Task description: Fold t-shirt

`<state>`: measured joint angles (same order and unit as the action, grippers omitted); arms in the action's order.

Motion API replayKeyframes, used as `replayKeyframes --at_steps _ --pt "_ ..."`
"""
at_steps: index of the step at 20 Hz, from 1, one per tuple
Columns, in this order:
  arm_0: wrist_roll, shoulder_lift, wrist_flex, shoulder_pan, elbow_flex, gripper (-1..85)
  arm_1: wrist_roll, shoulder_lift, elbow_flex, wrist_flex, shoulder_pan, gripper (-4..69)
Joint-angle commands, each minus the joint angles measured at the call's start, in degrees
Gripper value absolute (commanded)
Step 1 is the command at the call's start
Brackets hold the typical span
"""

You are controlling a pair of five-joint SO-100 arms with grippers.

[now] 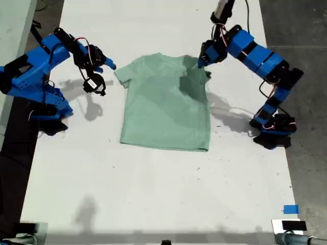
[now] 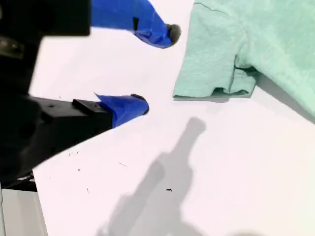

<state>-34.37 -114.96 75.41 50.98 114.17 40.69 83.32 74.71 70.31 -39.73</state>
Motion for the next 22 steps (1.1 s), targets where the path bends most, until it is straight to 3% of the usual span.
replayKeyframes --at_steps 1,8,10,11,12,17,22 --pt "0.0 -1.93 -0.7 0.62 -0.26 22.2 -3.87 -4.22 -10.28 -4.13 6.77 1.4" --pt "0.18 -1.93 -1.41 0.18 0.26 22.1 -10.72 -25.49 -21.71 -12.39 13.1 1.4" --pt "0.18 -1.93 -1.58 -0.09 0.35 22.2 -11.43 -29.18 -26.02 -10.63 13.18 1.6" --pt "0.18 -1.93 -1.58 -0.18 0.35 22.7 -11.34 -28.83 -28.3 -7.38 13.27 20.0" --pt "0.18 -1.93 -1.49 -0.26 0.53 23.1 -10.11 -28.04 -32.52 -1.93 12.92 33.3" --pt "0.53 -1.93 -1.85 -0.79 0.62 23.6 -5.27 -8.44 -31.9 14.59 6.86 24.7" --pt "1.14 0.44 -4.75 -1.85 0.44 24.9 -4.39 4.66 -21.01 17.58 4.92 21.8"
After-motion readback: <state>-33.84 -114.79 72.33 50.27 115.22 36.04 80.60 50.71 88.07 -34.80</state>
